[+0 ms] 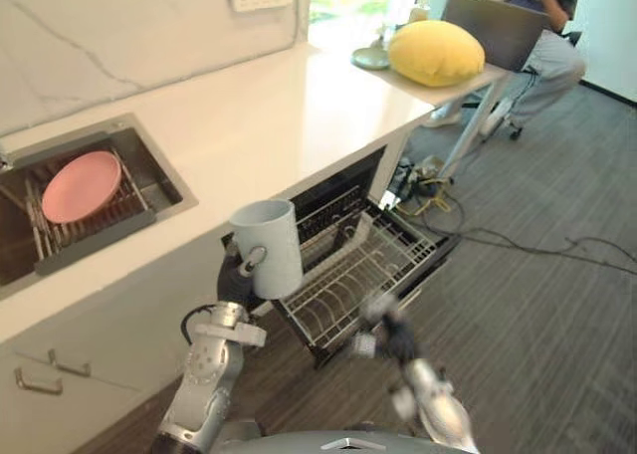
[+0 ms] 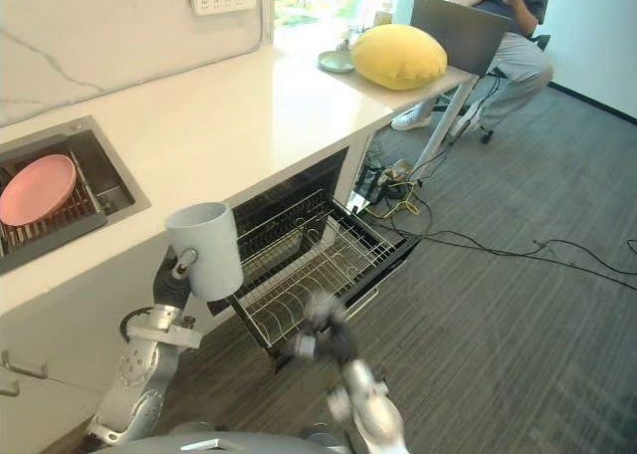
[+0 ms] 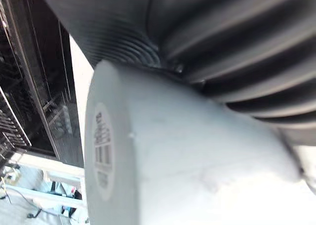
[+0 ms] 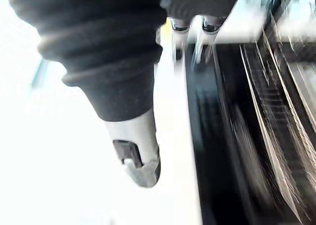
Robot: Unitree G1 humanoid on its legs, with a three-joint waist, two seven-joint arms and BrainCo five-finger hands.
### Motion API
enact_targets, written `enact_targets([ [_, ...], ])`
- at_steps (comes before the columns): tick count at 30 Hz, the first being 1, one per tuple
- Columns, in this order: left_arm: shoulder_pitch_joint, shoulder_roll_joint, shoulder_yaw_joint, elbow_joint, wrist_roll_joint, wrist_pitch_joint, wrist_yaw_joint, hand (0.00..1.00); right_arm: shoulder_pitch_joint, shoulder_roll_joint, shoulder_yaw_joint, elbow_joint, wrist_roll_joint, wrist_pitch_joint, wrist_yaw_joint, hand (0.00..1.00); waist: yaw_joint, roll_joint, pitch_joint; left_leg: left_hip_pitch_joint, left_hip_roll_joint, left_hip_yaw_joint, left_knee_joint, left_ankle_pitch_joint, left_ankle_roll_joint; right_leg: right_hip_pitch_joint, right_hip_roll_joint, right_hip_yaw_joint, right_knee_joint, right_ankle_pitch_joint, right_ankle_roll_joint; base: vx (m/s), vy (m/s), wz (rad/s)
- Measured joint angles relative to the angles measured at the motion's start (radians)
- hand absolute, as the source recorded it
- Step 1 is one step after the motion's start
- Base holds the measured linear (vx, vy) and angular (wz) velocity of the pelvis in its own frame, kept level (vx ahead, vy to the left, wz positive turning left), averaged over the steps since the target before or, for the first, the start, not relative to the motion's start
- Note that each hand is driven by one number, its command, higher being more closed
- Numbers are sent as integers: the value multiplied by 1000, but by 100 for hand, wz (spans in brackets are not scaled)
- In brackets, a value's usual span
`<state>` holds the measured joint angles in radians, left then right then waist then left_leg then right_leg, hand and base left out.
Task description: Walk over to the sink, pick up the cup, carry it to the dishwasher, place the cup inside the dishwasher, then close the dishwasher door
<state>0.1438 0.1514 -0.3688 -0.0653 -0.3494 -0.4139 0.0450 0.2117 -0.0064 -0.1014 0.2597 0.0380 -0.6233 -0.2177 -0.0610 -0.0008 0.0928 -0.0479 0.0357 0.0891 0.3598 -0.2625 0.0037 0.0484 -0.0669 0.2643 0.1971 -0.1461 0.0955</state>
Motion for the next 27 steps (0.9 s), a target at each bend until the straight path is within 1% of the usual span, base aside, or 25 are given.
enact_targets([
  [1, 24, -13, 15, 0, 0, -1, -8, 100, 14, -24, -135, 26, 9, -14, 0, 0, -2, 5, 2, 46, -6, 40, -46, 6, 10, -30, -4, -36, 71, -1, 0, 44, 155, -83],
  [2, 33, -13, 27, 0, 0, -1, -6, 100, 26, -34, -178, 37, 23, -24, 2, 0, -6, 6, 2, 65, -9, 60, -64, 14, 15, -53, -11, -67, 115, -3, 3, 57, 128, -98],
  [3, 47, -12, 60, 0, 2, -1, -2, 100, 56, -75, -227, 35, 78, -58, 44, 0, -18, 9, 1, 90, -12, 106, -87, 17, 22, -97, -25, -139, 190, -9, 2, 80, 145, -105],
  [4, 57, -7, 99, 0, 2, -1, 14, 100, 83, -106, -224, 24, 129, -97, 112, 0, -40, 6, 0, 110, -19, 141, -103, 22, 28, -123, -42, -216, 216, -6, -1, 62, 105, -103],
  [5, 56, -4, 112, -1, 3, 0, 22, 100, 93, -111, -217, 18, 150, -118, 149, 0, -52, 5, 1, 115, -20, 153, -104, 22, 28, -123, -49, -248, 209, -5, -2, 56, 73, -104],
  [6, 48, -3, 126, -7, 16, 0, 40, 100, 121, -111, -202, -5, 158, -151, 192, 0, -57, 6, 0, 125, -21, 161, -112, 21, 28, -117, -53, -284, 166, 1, -5, 31, 18, -104],
  [7, 43, -5, 133, -27, 22, 2, 53, 100, 150, -92, -174, -64, 163, -44, 172, 0, -57, 6, -11, 127, -21, 160, -134, 22, 28, -106, -51, -308, 100, 16, -3, 32, -5, -111],
  [8, 31, -3, 132, -42, 23, 3, 62, 100, 153, -72, -157, -79, 218, 69, 205, 0, -59, 4, -14, 124, -19, 159, -142, 23, 26, -85, -51, -320, 34, 39, 9, 20, -25, -80],
  [9, 15, -3, 128, -45, 27, 5, 64, 100, 158, -56, -156, -71, 276, 95, 251, 0, -57, 4, -14, 119, -18, 159, -144, 24, 25, -73, -50, -330, -8, 57, 15, -12, -16, -45],
  [10, -13, -12, 126, -47, 39, 15, 67, 100, 177, -28, -153, -94, 328, 119, 315, 0, -57, 9, -11, 120, -19, 157, -157, 31, 24, -50, -48, -336, -71, 87, 19, -35, -3, -22],
  [11, -29, -16, 125, -52, 41, 29, 75, 100, 184, -16, -149, -154, 351, 159, 351, 0, -61, 11, -10, 129, -20, 155, -169, 40, 25, -33, -46, -338, -101, 108, 18, -45, 6, -13],
  [12, -34, -15, 125, -58, 43, 39, 81, 100, 181, -17, -146, -200, 356, 184, 361, 0, -61, 11, -10, 136, -21, 153, -176, 41, 25, -22, -45, -339, -113, 114, 17, -68, 18, -2],
  [13, -35, -15, 125, -77, 54, 52, 89, 100, 166, -27, -144, -290, 363, 228, 378, 0, -57, 9, -11, 143, -22, 147, -187, 40, 25, -3, -43, -343, -130, 122, 16, -87, 15, 12],
  [14, -35, -15, 122, -97, 67, 57, 103, 100, 134, -47, -135, -365, 373, 261, 387, 0, -50, 4, -13, 145, -26, 131, -190, 40, 26, 15, -46, -359, -153, 132, 14, -86, 11, 21],
  [15, -34, -15, 120, -107, 77, 61, 109, 100, 112, -57, -132, -389, 381, 276, 389, 0, -47, 0, -12, 144, -27, 127, -191, 42, 27, 22, -47, -364, -161, 137, 13, -84, 5, 24],
  [17, -34, -23, 108, -122, 108, 71, 150, 100, 14, -101, -100, -408, 398, 338, 386, 0, -16, -15, -17, 137, -33, 124, -208, 56, 20, 19, -50, -372, -180, 152, 13, -82, 4, 14],
  [18, -34, -24, 105, -122, 120, 76, 161, 100, -5, -108, -90, -409, 399, 351, 386, 0, -12, -17, -17, 134, -35, 119, -212, 61, 21, 19, -51, -378, -183, 154, 13, -53, -9, 20],
  [19, -34, -29, 97, -122, 137, 82, 180, 100, -34, -112, -64, -409, 400, 375, 386, 0, -4, -20, -16, 131, -41, 107, -223, 72, 22, 17, -51, -388, -187, 155, 14, -26, -14, 22],
  [20, -34, -34, 92, -122, 139, 83, 188, 100, -45, -110, -51, -409, 401, 387, 387, 0, 1, -19, -16, 132, -43, 104, -228, 79, 26, 13, -52, -388, -188, 156, 14, -3, -17, 21],
  [21, -33, -49, 90, -122, 149, 83, 201, 100, -66, -110, -24, -409, 407, 407, 390, 0, 7, -17, -17, 123, -44, 103, -228, 87, 29, 4, -52, -389, -189, 161, 14, 30, -2, 8],
  [23, -34, -58, 90, -123, 180, 83, 219, 100, -89, -109, 0, -409, 417, 430, 396, 0, 10, -16, -18, 110, -45, 103, -223, 91, 30, -4, -52, -389, -202, 171, 13, 48, 12, -1],
  [26, -38, -72, 86, -123, 253, 84, 257, 100, -109, -111, 15, -436, 491, 477, 418, 0, 8, -16, -18, 107, -45, 103, -224, 91, 30, 1, -53, -387, -221, 190, 12, 25, 12, -2],
  [27, -39, -74, 86, -123, 263, 84, 261, 100, -109, -112, 21, -447, 507, 482, 421, 0, 8, -16, -18, 109, -45, 103, -224, 91, 30, 2, -54, -387, -221, 192, 11, 0, 0, 0],
])
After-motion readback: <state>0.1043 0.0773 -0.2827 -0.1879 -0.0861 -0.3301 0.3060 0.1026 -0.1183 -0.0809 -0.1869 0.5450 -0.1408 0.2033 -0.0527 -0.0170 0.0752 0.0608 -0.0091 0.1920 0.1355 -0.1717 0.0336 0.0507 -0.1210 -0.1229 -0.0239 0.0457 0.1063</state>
